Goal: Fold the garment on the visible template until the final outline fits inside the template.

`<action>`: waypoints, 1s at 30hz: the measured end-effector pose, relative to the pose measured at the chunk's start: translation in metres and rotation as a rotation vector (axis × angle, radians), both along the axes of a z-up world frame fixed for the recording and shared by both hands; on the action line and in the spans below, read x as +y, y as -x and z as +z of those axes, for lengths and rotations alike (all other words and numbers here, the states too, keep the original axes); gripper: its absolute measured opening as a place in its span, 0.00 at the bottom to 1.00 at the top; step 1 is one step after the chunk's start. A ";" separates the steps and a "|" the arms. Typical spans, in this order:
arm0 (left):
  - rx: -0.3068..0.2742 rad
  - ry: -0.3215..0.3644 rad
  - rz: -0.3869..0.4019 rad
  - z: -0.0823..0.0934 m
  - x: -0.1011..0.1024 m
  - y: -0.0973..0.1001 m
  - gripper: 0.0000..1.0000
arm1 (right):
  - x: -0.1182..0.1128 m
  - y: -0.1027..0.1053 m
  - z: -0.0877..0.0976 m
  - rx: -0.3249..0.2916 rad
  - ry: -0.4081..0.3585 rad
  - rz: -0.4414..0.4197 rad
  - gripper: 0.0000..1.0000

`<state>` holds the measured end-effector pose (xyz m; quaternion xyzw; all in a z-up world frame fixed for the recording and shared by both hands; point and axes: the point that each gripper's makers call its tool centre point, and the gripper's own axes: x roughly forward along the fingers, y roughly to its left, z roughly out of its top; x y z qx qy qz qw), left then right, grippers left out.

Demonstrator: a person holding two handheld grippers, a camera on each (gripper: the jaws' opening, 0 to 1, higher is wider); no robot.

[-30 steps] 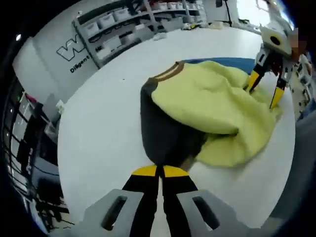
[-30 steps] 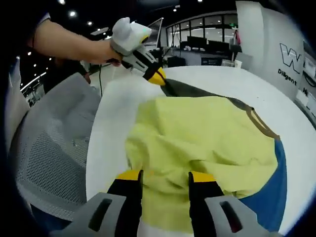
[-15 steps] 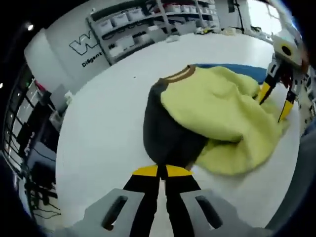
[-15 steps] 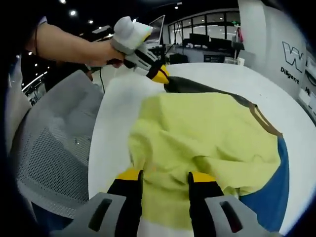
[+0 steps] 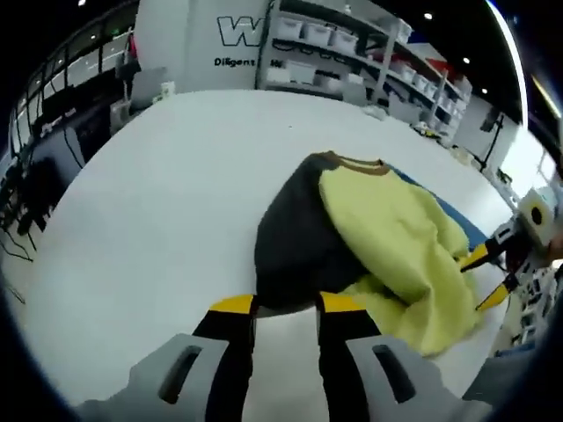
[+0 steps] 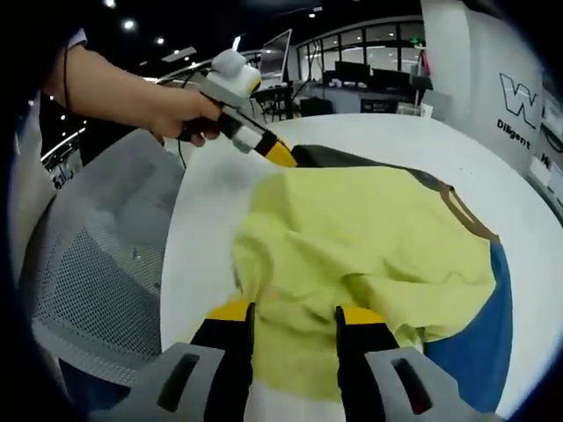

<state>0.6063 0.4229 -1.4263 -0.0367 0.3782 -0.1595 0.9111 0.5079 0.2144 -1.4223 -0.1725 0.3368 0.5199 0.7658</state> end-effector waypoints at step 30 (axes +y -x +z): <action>-0.209 -0.607 -0.576 0.059 0.047 -0.054 0.03 | 0.015 0.008 -0.010 0.032 0.004 0.031 0.31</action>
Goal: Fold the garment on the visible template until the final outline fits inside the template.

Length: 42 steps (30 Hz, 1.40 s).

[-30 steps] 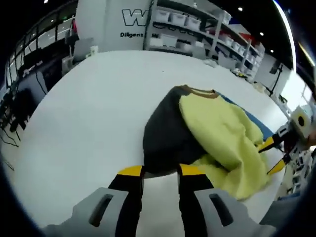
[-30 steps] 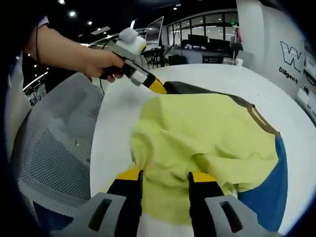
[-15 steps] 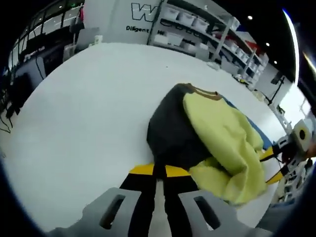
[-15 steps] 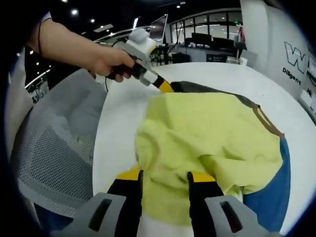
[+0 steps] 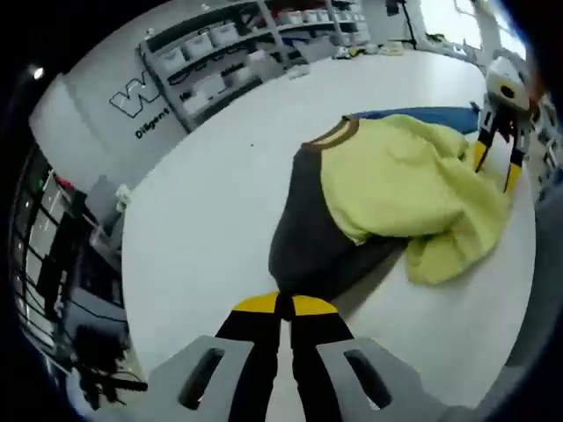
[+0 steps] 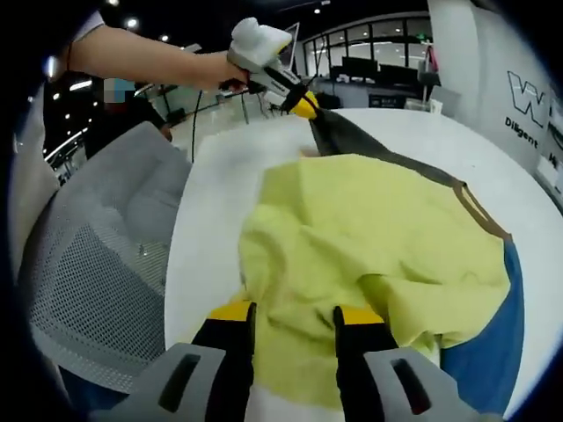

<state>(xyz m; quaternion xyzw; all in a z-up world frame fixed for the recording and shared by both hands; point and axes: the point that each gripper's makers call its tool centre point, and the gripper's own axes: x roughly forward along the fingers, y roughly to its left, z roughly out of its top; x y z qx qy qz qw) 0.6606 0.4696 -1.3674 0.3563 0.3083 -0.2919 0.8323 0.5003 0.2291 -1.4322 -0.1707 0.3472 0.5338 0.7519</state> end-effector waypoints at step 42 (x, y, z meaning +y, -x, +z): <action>0.117 0.299 0.364 -0.049 0.039 0.002 0.29 | 0.000 0.005 0.009 -0.002 -0.028 -0.030 0.30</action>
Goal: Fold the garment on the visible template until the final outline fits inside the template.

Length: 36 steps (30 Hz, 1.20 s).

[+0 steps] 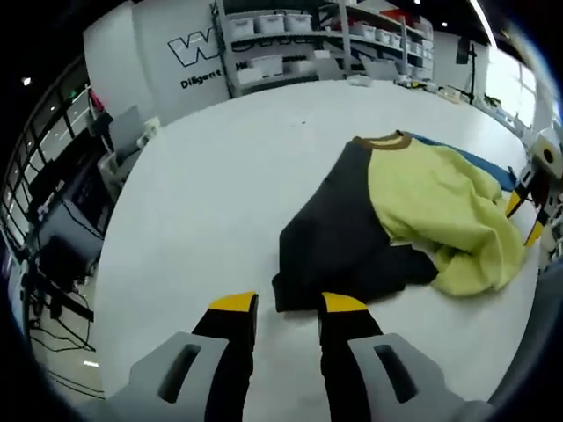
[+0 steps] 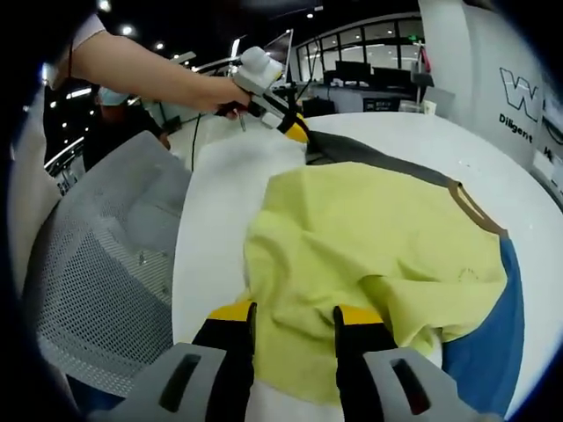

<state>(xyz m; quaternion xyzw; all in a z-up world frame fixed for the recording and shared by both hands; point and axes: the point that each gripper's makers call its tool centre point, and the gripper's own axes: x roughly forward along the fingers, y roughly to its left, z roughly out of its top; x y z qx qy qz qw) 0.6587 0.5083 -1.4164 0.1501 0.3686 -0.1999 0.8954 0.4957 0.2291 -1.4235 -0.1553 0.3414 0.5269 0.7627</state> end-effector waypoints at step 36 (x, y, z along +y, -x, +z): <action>-0.193 -0.264 -0.264 0.048 -0.039 0.009 0.05 | 0.016 -0.007 0.021 -0.029 -0.053 -0.013 0.31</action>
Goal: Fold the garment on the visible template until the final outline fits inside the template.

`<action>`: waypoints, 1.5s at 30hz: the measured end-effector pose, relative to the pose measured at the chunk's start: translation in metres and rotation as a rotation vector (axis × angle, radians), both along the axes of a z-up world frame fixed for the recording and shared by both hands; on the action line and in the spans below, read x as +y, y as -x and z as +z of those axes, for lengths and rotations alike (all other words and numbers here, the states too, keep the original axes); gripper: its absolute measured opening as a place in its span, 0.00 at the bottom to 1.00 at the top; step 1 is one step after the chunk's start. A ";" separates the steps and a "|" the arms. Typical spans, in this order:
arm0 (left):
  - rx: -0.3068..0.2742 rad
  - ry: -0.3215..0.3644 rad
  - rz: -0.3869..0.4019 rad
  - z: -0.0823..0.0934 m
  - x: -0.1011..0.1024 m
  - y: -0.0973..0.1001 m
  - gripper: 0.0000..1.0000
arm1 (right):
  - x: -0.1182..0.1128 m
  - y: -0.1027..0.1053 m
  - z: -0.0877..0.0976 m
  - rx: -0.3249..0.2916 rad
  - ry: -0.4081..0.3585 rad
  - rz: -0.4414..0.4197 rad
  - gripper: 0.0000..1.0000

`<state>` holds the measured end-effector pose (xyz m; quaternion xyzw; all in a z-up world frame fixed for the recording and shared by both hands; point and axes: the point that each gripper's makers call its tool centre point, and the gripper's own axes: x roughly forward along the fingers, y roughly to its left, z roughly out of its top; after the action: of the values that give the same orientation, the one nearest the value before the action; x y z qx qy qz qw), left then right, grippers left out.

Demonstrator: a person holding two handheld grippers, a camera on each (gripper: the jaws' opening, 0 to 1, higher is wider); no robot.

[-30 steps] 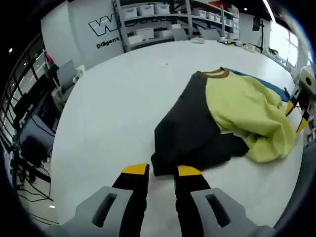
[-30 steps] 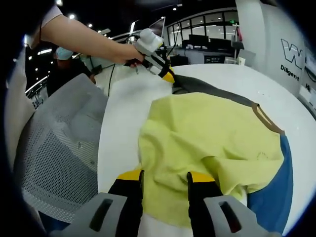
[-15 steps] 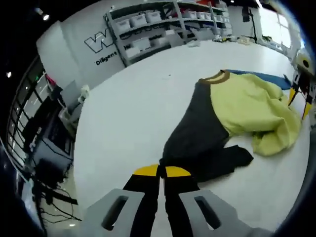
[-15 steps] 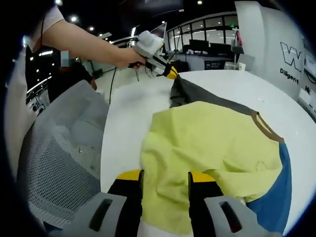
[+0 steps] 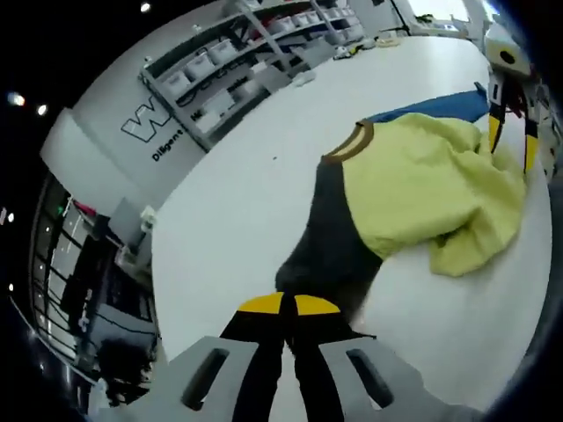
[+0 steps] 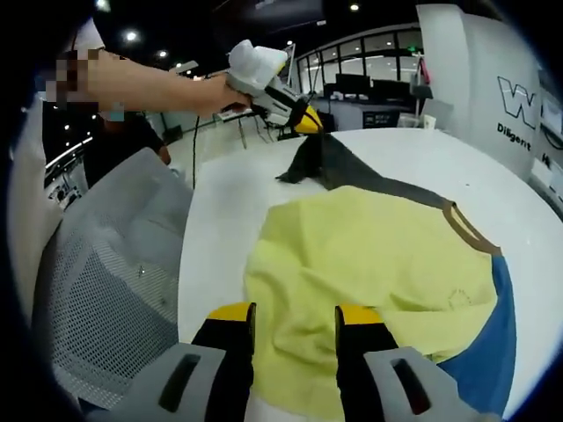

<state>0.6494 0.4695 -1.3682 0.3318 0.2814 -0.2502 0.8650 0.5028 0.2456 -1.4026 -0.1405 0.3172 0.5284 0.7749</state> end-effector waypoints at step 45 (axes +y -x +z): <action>0.063 0.362 0.423 -0.020 0.088 0.006 0.11 | -0.001 0.007 0.006 -0.009 0.019 0.032 0.29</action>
<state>0.6435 0.5571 -1.3886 0.0981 0.3217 -0.1206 0.9340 0.4960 0.2448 -1.3968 -0.1555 0.3163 0.5371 0.7663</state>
